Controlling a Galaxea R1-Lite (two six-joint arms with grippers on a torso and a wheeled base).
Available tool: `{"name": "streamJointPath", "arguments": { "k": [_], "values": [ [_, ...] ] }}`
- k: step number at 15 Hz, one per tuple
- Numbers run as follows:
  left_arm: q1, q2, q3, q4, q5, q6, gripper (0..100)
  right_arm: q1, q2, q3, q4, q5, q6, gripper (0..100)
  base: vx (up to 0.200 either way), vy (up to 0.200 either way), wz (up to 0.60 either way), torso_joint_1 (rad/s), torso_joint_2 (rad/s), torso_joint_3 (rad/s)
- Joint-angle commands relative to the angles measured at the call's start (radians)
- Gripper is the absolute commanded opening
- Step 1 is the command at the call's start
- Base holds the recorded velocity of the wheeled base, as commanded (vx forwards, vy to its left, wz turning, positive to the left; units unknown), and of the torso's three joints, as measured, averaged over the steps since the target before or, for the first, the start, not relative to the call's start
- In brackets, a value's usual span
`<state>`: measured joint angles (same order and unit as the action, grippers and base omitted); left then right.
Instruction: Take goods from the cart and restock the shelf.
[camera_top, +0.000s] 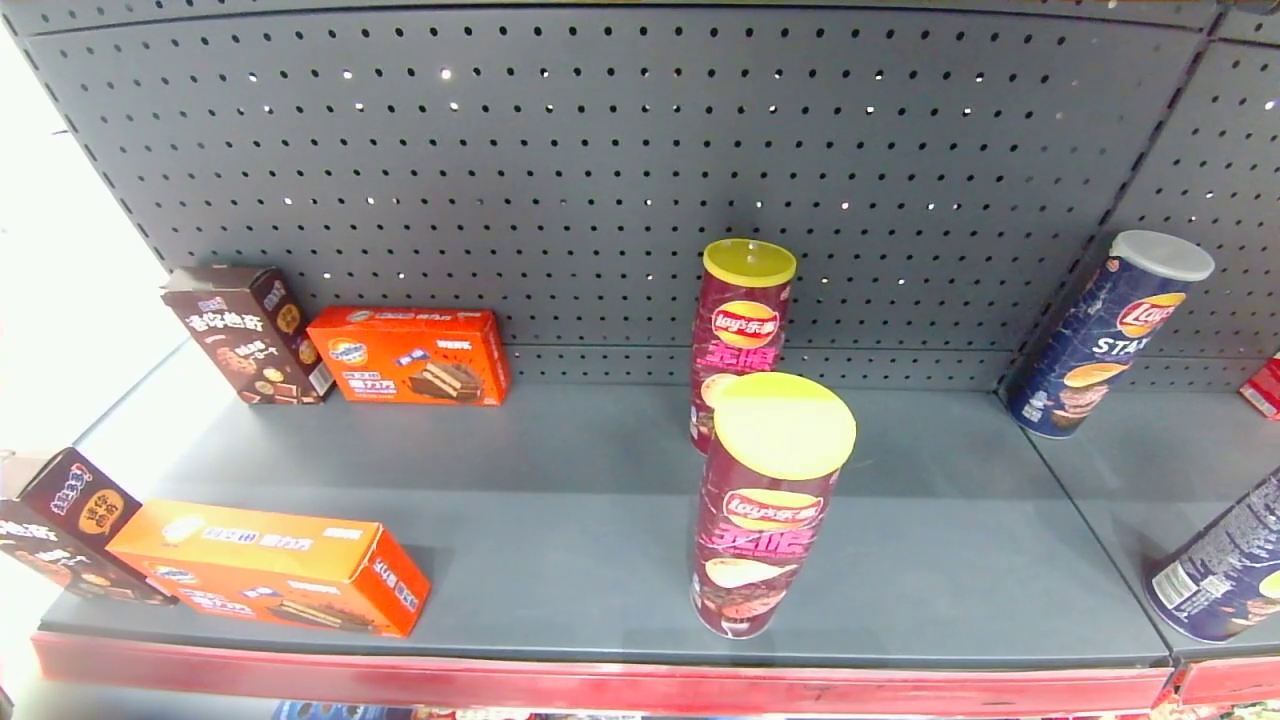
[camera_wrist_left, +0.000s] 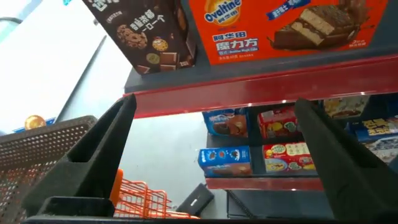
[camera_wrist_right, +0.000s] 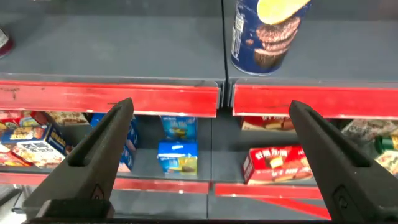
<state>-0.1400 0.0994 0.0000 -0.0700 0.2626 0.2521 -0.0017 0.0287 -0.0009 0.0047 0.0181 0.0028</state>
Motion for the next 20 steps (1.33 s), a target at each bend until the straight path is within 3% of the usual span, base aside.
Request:
{"name": "streamJointPath", "arguments": {
  "k": [1,3,6,7,9,10,11,12,13,15,16,17,20],
  "values": [
    [-0.070,0.020,0.000,0.001,-0.036,-0.017,100,0.002,-0.021,-0.001,0.000,0.000,-0.001,100,0.000,0.000,0.00,0.000,0.00,0.000],
    [-0.064,0.046,0.000,0.001,0.000,-0.020,100,0.003,-0.021,0.001,0.000,0.000,-0.001,100,0.000,0.000,0.00,0.000,0.00,0.000],
    [0.195,0.053,0.000,0.001,0.023,-0.028,100,0.002,-0.021,0.001,0.000,0.000,-0.001,100,0.000,0.000,0.00,0.000,0.00,0.000],
    [0.229,0.039,0.000,0.003,0.014,-0.045,100,0.002,-0.021,0.001,0.000,0.000,-0.001,100,0.000,0.000,0.00,0.000,0.00,0.000],
    [0.114,-0.052,0.000,0.004,-0.034,-0.059,100,0.002,-0.021,0.001,0.000,0.000,-0.001,100,0.000,0.000,0.00,0.000,0.00,0.000],
    [0.129,-0.066,0.000,0.009,-0.140,-0.113,100,0.002,-0.021,0.001,0.000,0.000,-0.001,100,0.000,0.000,0.00,0.000,0.00,0.000],
    [0.137,-0.084,0.000,0.055,-0.299,-0.185,100,0.003,-0.021,-0.001,0.000,0.000,-0.001,100,0.000,0.000,0.00,0.000,0.00,0.000],
    [0.137,-0.096,0.000,0.093,-0.384,-0.182,100,0.002,-0.021,0.001,0.000,0.000,-0.001,100,0.000,0.000,0.00,0.000,0.00,0.000],
    [0.137,-0.098,0.000,0.084,-0.376,-0.166,100,0.002,-0.021,0.001,0.000,0.000,-0.001,100,0.000,0.000,0.00,0.000,0.00,0.000],
    [0.137,-0.096,0.000,0.079,-0.367,-0.174,100,0.002,-0.021,0.001,0.000,0.000,-0.001,100,0.000,0.000,0.00,0.000,0.00,0.000],
    [0.137,-0.096,0.000,0.076,-0.338,-0.177,100,0.002,-0.021,-0.001,0.000,0.000,-0.001,100,0.000,0.000,0.00,0.000,0.00,0.000],
    [0.137,-0.096,0.000,0.076,-0.272,-0.185,100,0.003,-0.021,0.001,0.000,0.000,-0.001,100,0.000,0.000,0.00,0.000,0.00,0.000],
    [0.137,-0.098,0.000,0.075,-0.295,-0.225,100,0.002,-0.021,0.001,0.000,0.000,-0.001,100,0.000,0.000,0.00,0.000,0.00,0.000]
  ]
}}
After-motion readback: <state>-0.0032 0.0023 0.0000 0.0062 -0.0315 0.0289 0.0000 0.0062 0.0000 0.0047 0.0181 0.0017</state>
